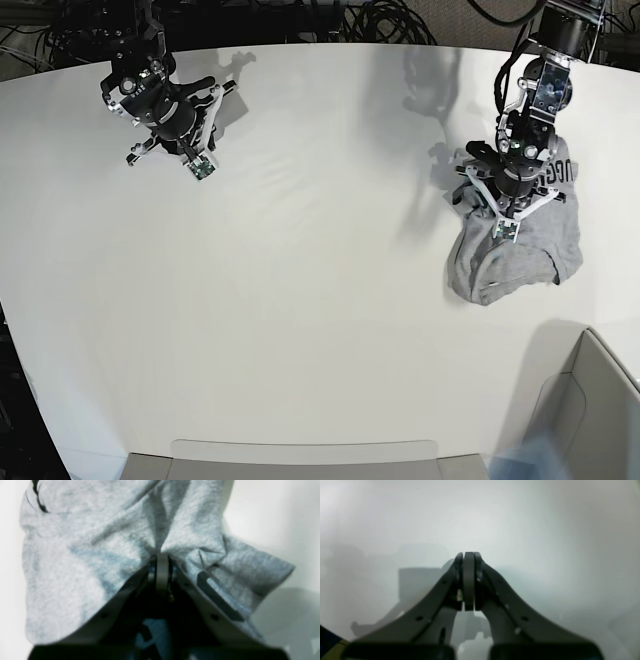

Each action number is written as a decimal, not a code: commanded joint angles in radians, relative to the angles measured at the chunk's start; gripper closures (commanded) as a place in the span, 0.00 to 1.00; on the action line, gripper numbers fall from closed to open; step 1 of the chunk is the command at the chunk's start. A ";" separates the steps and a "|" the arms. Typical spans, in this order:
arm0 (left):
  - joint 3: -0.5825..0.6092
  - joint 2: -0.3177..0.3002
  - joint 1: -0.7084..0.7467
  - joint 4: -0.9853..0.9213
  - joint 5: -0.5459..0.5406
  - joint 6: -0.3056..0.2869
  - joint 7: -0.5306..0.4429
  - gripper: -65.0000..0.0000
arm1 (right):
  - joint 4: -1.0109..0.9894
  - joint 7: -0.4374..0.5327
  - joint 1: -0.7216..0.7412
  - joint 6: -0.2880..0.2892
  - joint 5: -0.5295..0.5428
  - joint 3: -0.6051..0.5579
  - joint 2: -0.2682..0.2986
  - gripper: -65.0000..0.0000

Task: Fold the T-shirt properly
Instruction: 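Drag the folded shirt away from the right gripper with the left gripper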

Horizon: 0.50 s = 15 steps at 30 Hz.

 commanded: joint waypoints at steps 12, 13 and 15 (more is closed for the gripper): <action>0.001 0.040 0.063 0.270 -0.006 -0.005 0.065 1.00 | 0.020 0.016 0.009 0.000 0.004 -0.033 0.005 1.00; 0.001 0.056 0.063 0.268 -0.003 -0.005 0.096 1.00 | 0.020 0.016 0.009 0.000 0.004 -0.033 0.005 1.00; 0.000 0.076 0.061 0.259 -0.003 -0.005 0.142 1.00 | 0.020 0.016 0.010 0.000 0.004 -0.033 0.008 1.00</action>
